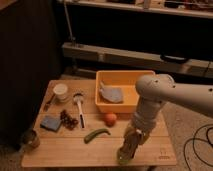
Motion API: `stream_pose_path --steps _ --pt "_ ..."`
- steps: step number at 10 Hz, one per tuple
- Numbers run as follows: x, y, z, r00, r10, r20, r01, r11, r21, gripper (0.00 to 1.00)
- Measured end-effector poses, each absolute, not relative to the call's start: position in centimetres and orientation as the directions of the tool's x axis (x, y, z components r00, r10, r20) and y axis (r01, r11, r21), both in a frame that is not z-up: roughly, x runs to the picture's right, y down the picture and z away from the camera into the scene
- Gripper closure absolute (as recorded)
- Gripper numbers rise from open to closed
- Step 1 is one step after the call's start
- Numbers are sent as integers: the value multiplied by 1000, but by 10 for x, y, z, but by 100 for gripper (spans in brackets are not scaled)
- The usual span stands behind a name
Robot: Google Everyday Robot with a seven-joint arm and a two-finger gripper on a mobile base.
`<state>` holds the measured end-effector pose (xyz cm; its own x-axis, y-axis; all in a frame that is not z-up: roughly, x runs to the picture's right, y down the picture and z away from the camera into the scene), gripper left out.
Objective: Place eraser in plastic cup
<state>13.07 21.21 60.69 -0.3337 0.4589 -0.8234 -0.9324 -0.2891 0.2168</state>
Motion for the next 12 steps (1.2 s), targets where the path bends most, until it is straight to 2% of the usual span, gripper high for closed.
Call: stream_pose_path --steps 12 --pt "125 238 639 -311 430 -848 -942 -260 214 100"
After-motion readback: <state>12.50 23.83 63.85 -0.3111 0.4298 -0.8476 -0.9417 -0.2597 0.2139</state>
